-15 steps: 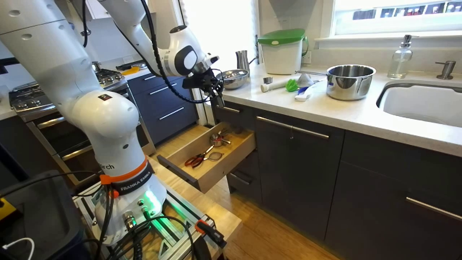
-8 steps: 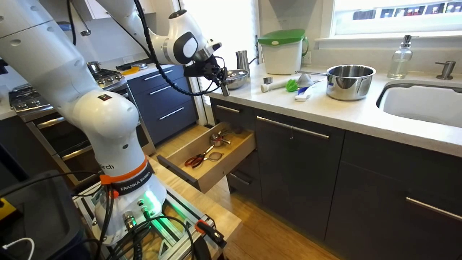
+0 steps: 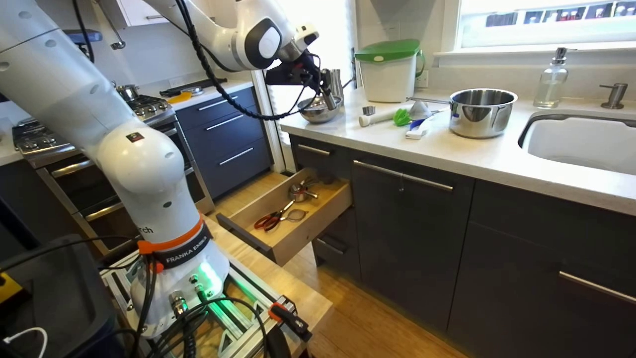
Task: Move the silver cup from the drawer to the countertop
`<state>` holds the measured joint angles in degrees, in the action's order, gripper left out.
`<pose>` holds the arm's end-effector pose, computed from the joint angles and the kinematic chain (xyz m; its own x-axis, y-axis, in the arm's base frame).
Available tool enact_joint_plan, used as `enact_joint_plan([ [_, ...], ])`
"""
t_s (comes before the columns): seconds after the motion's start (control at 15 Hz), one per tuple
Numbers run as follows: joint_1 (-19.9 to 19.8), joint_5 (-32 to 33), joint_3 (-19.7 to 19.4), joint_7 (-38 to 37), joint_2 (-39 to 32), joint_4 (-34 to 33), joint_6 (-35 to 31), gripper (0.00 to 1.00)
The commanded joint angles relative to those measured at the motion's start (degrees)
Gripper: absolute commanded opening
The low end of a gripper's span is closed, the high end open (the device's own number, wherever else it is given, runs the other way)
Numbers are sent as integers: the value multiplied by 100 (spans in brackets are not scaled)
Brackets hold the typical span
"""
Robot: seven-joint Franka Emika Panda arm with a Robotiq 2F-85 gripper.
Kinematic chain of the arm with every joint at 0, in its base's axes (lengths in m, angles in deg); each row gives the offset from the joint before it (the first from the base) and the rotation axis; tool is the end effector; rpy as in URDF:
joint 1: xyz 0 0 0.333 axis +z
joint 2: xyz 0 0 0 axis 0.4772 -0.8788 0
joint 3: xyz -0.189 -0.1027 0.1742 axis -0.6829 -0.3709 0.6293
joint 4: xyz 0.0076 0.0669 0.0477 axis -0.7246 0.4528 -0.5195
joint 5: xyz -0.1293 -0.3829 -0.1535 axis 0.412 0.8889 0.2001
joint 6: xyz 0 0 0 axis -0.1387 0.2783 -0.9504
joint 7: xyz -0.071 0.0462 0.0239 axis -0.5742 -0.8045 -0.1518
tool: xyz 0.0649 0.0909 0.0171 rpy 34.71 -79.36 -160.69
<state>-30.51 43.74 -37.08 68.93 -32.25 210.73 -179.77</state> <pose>0.5019 0.0236 0.3698 0.7873 0.0665 0.6130 0.0568 -0.9978 0.0352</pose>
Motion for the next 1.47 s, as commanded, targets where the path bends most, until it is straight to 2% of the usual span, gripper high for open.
enact_joint_plan([
  [0.0,-587,383,-132,-459,199,-401,985,11],
  [0.2,-1119,611,-459,-791,-127,-1015,1373,11],
  [0.4,-1427,670,-610,-1393,-742,-1569,1470,11],
  [0.73,-958,302,-680,-1848,-1874,-2389,1575,11],
  [0.8,-1001,464,-837,-1661,-1421,-1965,1392,36],
  [0.87,-894,416,-833,-1729,-1640,-2110,1392,36],
  [0.93,-821,389,-831,-1772,-1796,-2223,1392,11],
  [1.07,-710,359,-836,-1627,-1738,-2199,1608,11],
  [1.33,-573,383,-822,-1595,-2015,-3061,2926,11],
  [1.4,-559,711,-838,-1793,-2121,-3287,3267,11],
])
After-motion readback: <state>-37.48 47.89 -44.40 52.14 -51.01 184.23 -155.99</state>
